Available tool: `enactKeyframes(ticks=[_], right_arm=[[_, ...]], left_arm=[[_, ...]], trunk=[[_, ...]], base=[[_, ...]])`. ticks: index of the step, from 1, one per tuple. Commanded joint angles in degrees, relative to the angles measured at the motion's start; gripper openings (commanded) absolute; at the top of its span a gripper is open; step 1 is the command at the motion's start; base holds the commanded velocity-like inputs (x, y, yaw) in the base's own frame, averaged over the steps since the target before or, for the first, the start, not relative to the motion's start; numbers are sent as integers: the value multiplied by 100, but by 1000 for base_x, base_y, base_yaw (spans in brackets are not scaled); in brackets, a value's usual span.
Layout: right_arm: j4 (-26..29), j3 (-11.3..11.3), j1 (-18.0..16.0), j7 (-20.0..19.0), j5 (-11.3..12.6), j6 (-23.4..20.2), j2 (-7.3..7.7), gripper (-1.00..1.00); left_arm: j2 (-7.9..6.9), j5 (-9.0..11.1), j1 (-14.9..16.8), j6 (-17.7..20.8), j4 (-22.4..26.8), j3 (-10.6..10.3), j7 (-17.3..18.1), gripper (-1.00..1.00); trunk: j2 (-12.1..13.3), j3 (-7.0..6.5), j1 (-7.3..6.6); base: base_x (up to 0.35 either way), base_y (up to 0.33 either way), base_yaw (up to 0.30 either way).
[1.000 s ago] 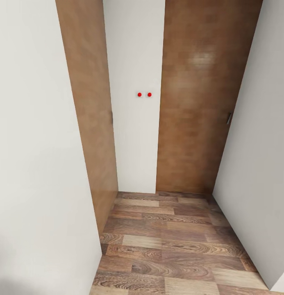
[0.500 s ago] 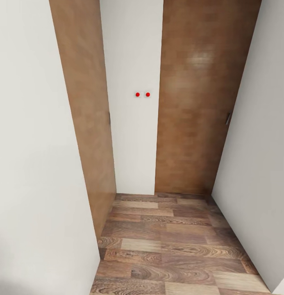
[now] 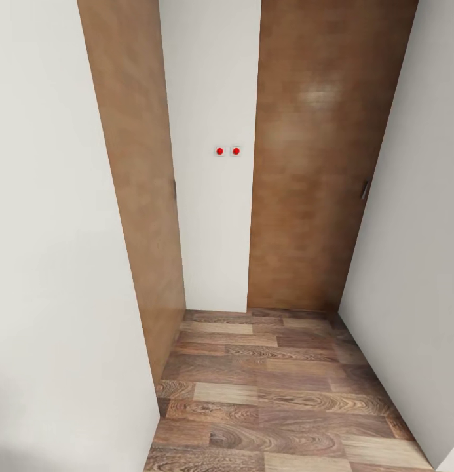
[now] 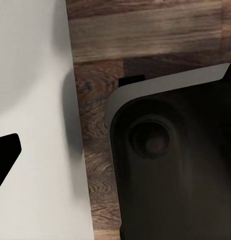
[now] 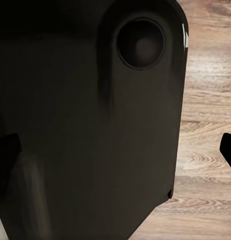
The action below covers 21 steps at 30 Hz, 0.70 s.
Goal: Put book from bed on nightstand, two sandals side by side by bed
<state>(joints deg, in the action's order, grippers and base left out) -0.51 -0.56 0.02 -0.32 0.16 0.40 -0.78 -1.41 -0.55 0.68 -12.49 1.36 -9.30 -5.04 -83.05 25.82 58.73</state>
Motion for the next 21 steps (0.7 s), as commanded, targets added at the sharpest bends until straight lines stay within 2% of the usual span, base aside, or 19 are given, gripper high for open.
enactKeyframes(ticks=[1,21], right_arm=[[-1,-6,-2,-3,2,4,0,100],[-9,-6,-2,-3,2,4,-1,100]], left_arm=[[0,-7,3,-17,-4,-45,-32,100],[0,-7,2,-17,-4,-46,-31,100]], trunk=[[-2,4,0],[-2,4,0]], base=[[6,2,-1],[63,15,0]])
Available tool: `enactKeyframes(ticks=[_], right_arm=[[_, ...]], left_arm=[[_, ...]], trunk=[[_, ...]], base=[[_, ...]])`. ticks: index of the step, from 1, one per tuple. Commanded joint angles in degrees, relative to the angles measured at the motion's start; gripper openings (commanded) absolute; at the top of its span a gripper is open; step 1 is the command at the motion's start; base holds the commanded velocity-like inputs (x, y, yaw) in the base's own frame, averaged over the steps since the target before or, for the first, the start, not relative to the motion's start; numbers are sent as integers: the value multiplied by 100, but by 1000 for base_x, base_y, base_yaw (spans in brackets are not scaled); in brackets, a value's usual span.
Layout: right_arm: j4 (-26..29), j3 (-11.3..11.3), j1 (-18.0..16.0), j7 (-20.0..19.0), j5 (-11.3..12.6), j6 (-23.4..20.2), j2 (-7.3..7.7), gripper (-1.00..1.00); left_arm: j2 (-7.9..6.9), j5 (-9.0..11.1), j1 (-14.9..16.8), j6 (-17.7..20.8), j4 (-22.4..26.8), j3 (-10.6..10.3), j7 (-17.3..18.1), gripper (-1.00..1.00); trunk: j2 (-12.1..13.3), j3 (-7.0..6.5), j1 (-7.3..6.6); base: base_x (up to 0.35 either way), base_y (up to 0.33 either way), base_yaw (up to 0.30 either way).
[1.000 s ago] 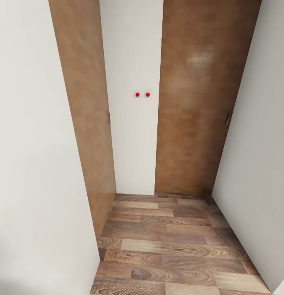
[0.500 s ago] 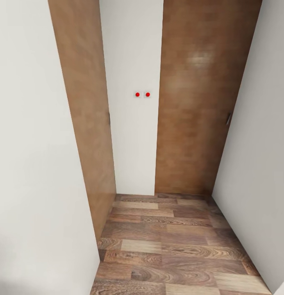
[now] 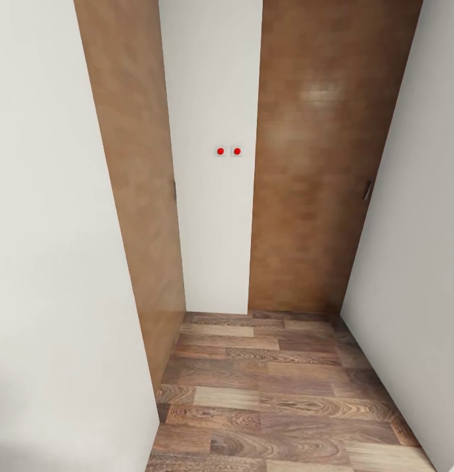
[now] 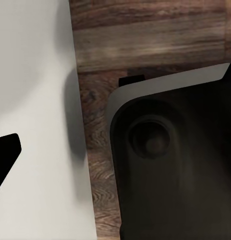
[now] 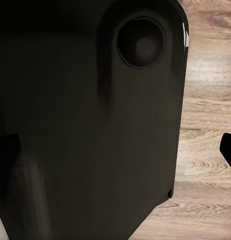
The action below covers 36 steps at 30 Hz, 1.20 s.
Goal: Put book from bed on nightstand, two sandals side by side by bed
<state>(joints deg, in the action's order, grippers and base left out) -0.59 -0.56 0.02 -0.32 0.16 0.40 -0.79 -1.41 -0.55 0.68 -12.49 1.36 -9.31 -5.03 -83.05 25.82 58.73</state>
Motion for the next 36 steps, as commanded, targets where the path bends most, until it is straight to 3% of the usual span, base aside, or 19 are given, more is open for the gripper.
enactKeyframes(ticks=[1,36], right_arm=[[0,-6,-2,-3,2,4,0,100],[31,3,-2,-3,2,4,-51,100]], left_arm=[[0,-6,3,-17,-4,-45,-30,100],[-7,-7,3,-17,-4,-53,-33,100]], trunk=[[-2,4,0],[-2,4,0]], base=[[18,4,0],[66,1,0]])
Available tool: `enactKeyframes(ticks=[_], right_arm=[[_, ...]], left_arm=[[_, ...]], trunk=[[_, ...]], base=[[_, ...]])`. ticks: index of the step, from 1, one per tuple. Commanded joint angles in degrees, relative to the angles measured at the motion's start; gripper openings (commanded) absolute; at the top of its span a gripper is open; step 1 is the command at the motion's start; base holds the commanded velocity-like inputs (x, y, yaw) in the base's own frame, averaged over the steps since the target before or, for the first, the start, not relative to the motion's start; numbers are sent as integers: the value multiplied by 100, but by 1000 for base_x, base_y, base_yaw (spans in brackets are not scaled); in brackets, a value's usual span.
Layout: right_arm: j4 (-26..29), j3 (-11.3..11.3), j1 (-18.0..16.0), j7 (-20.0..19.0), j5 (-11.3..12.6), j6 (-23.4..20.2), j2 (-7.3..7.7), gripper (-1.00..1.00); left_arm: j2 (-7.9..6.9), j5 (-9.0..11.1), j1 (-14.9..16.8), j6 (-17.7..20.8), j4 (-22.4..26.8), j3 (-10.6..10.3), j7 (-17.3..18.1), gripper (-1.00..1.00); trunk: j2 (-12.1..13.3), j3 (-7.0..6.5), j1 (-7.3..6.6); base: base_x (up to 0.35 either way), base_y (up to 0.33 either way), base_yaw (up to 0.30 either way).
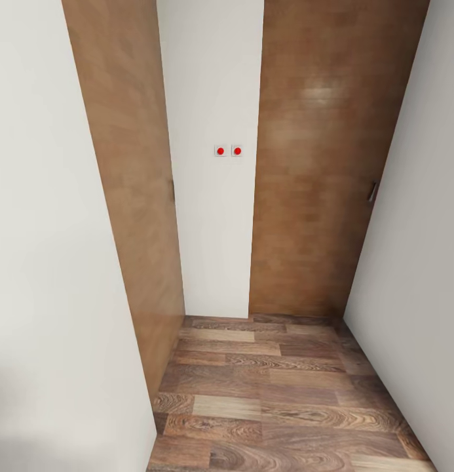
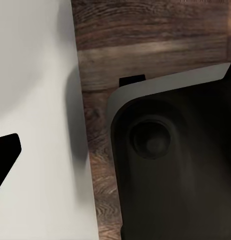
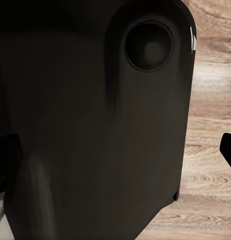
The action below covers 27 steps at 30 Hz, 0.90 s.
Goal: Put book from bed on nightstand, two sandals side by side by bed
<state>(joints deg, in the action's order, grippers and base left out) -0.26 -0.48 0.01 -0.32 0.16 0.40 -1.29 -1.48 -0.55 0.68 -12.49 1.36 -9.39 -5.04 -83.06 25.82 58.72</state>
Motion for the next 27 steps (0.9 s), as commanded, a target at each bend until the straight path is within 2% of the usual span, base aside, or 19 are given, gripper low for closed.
enactKeyframes(ticks=[1,27], right_arm=[[-1,-5,-2,-3,2,4,0,100],[-27,-13,-1,-3,2,4,2,100]], left_arm=[[0,-7,3,-17,-4,-45,-32,100],[5,-6,3,-17,-4,-45,-32,100]], trunk=[[-2,4,1],[-2,4,1]], base=[[60,0,0],[118,0,0]])
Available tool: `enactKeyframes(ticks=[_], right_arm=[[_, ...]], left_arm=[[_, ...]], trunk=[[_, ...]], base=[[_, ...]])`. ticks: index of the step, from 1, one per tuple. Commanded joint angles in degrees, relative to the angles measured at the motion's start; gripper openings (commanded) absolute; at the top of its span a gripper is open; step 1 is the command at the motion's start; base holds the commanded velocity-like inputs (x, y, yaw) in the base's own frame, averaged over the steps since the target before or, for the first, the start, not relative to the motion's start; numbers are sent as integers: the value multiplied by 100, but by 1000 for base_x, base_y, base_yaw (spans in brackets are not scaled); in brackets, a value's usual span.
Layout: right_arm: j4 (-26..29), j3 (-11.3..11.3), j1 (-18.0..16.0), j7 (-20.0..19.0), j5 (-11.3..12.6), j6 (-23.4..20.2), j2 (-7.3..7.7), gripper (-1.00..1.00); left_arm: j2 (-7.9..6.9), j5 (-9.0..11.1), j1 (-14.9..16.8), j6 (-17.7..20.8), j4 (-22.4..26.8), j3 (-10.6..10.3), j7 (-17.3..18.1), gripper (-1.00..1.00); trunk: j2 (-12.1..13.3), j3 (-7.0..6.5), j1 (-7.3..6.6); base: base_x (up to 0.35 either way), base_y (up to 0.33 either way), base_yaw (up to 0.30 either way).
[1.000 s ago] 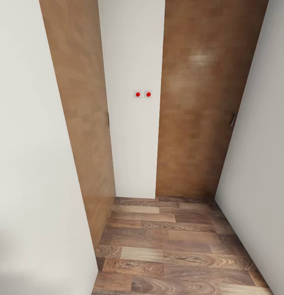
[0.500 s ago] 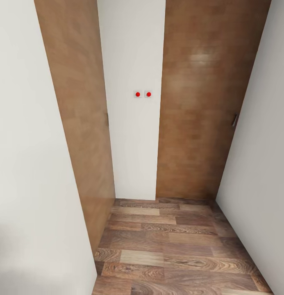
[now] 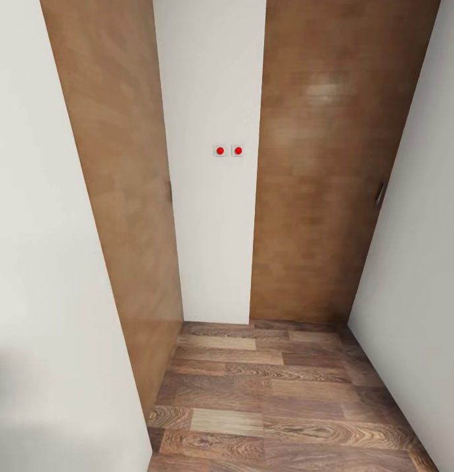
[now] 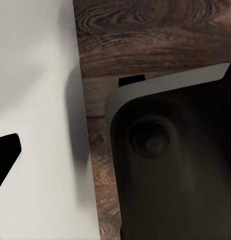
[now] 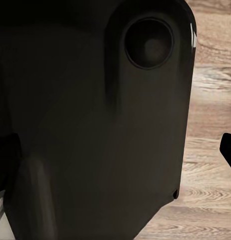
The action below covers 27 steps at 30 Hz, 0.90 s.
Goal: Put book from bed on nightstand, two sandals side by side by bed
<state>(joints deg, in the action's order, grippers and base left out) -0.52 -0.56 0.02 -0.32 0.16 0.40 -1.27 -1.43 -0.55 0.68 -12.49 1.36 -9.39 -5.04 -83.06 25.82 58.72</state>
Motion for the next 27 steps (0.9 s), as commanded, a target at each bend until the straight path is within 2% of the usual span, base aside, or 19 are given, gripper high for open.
enactKeyframes(ticks=[1,27], right_arm=[[-3,-6,-2,-3,2,4,1,100],[-10,-6,-2,-3,2,4,-3,100]], left_arm=[[0,-6,3,-17,-4,-45,-32,100],[2,-6,3,-17,-4,-45,-32,100]], trunk=[[-2,4,1],[-2,4,1]], base=[[103,0,0],[24,0,0]])
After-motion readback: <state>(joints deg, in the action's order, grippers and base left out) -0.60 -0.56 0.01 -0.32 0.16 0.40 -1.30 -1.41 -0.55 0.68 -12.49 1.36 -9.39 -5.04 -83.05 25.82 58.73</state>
